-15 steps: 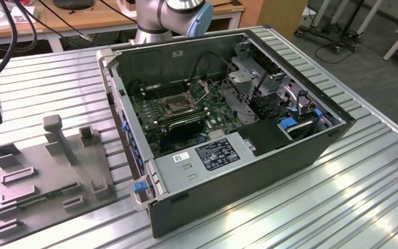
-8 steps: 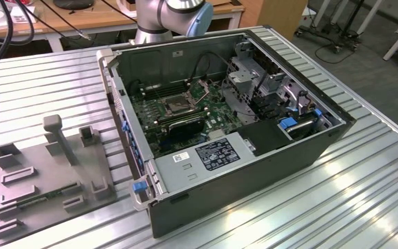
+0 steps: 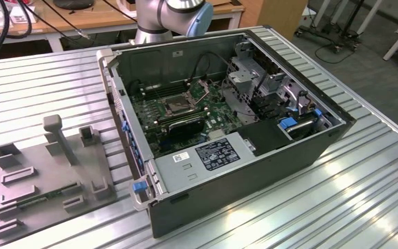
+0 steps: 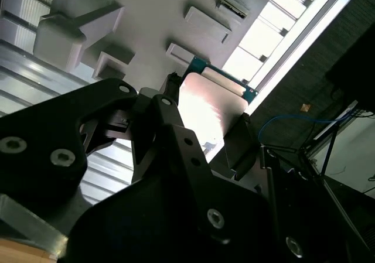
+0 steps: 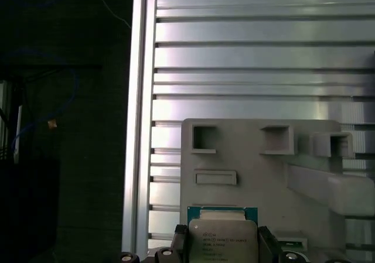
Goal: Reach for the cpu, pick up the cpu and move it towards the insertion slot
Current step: 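Pick up the cpu and move it towards the insertion slot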
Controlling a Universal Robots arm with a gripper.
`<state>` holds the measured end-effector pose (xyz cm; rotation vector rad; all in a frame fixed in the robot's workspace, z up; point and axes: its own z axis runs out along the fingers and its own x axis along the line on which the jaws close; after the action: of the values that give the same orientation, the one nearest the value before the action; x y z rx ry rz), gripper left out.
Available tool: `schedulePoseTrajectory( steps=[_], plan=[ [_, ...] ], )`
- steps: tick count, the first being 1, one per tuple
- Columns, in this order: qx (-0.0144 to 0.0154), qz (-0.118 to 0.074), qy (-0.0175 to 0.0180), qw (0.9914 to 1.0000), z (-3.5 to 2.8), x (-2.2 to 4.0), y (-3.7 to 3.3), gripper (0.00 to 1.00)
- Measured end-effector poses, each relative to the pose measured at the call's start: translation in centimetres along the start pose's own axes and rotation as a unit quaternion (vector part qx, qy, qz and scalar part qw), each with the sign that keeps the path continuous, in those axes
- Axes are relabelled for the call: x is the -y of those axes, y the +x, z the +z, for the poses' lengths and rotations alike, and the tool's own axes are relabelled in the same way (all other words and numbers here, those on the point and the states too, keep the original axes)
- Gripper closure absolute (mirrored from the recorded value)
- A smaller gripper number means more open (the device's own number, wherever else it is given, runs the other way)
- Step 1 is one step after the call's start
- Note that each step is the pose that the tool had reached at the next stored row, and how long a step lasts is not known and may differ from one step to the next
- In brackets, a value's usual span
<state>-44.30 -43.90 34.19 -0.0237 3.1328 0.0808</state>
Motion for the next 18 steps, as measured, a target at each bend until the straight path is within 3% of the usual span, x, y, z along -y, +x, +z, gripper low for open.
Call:
schedulePoseTrajectory(
  steps=[1, 2, 18],
  plan=[
    [0.0000, 0.000, 0.0000, 1.00000, -0.33, -0.02, 0.00, 0.46],
    [0.0000, 0.000, 0.0000, 1.00000, -1.18, -0.06, -0.01, 0.46],
    [0.0000, 0.000, 0.0000, 1.00000, -2.50, -0.13, -0.02, 0.46]
  ],
)
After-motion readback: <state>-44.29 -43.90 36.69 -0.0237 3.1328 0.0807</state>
